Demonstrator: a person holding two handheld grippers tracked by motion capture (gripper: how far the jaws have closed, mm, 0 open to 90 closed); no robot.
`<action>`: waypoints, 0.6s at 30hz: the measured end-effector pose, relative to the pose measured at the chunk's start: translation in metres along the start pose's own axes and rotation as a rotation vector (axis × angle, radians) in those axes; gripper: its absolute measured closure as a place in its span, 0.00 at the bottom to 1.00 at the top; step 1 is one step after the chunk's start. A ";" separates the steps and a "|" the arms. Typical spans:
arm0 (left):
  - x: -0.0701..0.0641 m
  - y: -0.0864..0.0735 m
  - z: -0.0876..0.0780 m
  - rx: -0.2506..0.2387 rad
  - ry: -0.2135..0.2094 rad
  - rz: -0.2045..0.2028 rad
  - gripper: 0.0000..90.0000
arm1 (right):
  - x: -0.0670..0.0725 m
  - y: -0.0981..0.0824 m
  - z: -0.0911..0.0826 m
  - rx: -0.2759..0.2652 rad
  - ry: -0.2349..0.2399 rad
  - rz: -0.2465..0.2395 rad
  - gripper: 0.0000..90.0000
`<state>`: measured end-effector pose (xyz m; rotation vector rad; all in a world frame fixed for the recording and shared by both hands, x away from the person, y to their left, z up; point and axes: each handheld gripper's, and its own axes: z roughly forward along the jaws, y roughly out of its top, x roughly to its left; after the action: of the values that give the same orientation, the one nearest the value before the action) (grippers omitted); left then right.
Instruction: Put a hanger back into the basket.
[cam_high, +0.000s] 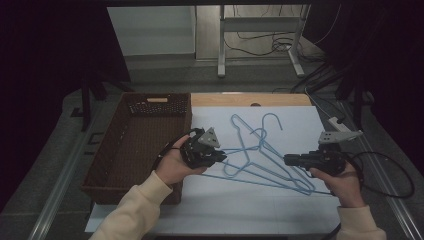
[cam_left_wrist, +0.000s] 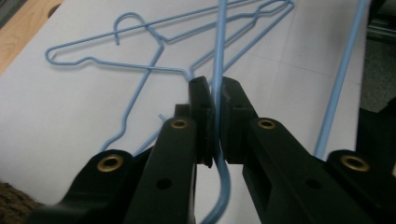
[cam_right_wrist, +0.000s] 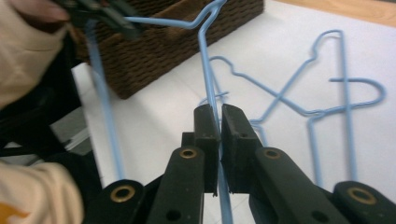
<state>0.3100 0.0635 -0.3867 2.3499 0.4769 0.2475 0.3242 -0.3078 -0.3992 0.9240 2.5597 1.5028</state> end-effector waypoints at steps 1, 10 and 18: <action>-0.001 -0.001 -0.002 -0.012 -0.001 -0.008 0.95 | 0.000 0.000 0.002 0.000 -0.007 -0.003 0.93; -0.003 -0.005 -0.027 -0.095 0.026 -0.065 0.96 | 0.007 0.003 0.005 -0.121 -0.104 -0.044 0.74; 0.006 -0.018 -0.049 -0.126 0.092 -0.135 0.97 | 0.011 0.002 -0.003 -0.242 -0.230 -0.057 0.41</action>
<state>0.2959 0.1084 -0.3633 2.1808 0.6437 0.3144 0.3147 -0.3042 -0.3930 0.9230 2.1707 1.5465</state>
